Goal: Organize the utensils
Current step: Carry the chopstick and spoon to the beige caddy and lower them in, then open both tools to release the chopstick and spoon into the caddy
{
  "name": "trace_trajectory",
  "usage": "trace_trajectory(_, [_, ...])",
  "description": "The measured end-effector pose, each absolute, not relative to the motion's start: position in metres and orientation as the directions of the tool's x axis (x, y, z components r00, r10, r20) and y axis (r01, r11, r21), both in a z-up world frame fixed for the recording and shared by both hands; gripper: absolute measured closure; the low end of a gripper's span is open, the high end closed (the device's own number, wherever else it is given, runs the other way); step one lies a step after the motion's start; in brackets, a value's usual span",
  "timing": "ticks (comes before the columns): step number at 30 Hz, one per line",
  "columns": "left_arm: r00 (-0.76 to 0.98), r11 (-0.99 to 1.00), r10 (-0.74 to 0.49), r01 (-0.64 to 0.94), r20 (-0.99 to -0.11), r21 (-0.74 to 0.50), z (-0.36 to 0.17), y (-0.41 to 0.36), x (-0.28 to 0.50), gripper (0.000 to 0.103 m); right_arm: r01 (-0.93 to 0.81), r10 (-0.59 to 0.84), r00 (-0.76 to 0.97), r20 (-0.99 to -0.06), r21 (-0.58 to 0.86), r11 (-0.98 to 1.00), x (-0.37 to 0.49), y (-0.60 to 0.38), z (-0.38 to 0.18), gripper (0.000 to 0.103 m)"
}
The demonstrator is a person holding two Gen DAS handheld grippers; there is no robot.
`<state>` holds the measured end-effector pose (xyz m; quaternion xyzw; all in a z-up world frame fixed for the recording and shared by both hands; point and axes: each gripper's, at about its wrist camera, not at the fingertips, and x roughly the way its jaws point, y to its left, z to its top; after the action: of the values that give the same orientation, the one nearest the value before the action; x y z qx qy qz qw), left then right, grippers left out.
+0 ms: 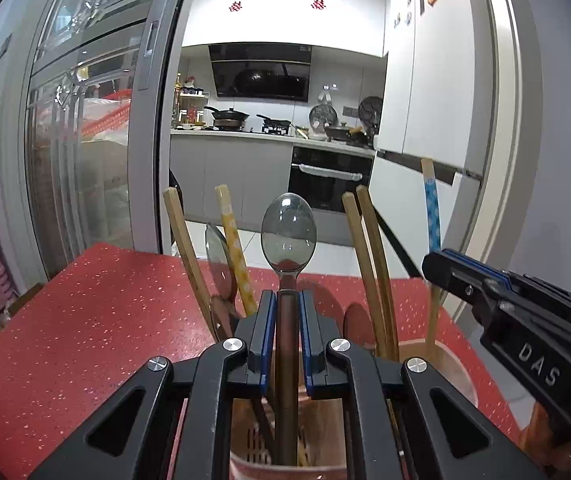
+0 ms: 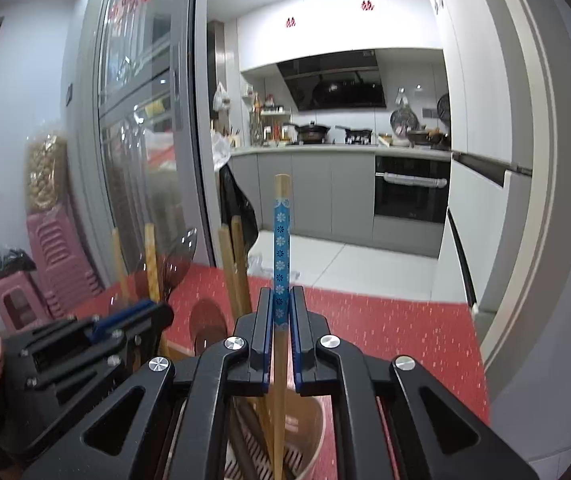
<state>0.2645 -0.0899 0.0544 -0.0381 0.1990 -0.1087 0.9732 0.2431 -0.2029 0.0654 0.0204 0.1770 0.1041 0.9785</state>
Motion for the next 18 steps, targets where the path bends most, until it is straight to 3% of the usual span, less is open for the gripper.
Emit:
trace_trajectory(7, [0.863, 0.976, -0.219, 0.188, -0.455, -0.113, 0.05, -0.089, 0.264, 0.066, -0.199, 0.223, 0.881, -0.417, 0.1, 0.975, 0.248, -0.204, 0.062, 0.095])
trace_trajectory(13, [0.856, 0.976, -0.216, 0.188, -0.47, -0.107, 0.055, -0.086, 0.259, 0.066, -0.196, 0.247, 0.851, -0.463, 0.157, 0.968, 0.254, -0.211, 0.062, 0.094])
trace_trajectory(15, [0.852, 0.977, -0.215, 0.185, -0.477, -0.11, 0.056, -0.086, 0.256, 0.066, -0.199, 0.259, 0.839, -0.478, 0.173, 0.965, 0.255, -0.211, 0.06, 0.09])
trace_trajectory(17, [0.848, 0.977, -0.215, 0.183, -0.485, -0.112, 0.058, -0.086, 0.255, 0.066, -0.197, 0.268, 0.832, -0.486, 0.193, 0.961, 0.255, -0.213, 0.06, 0.067])
trace_trajectory(18, [0.849, 0.977, -0.213, 0.181, -0.483, -0.112, 0.058, -0.085, 0.255, 0.066, -0.194, 0.27, 0.832, -0.484, 0.202, 0.96, 0.254, -0.214, 0.06, 0.064])
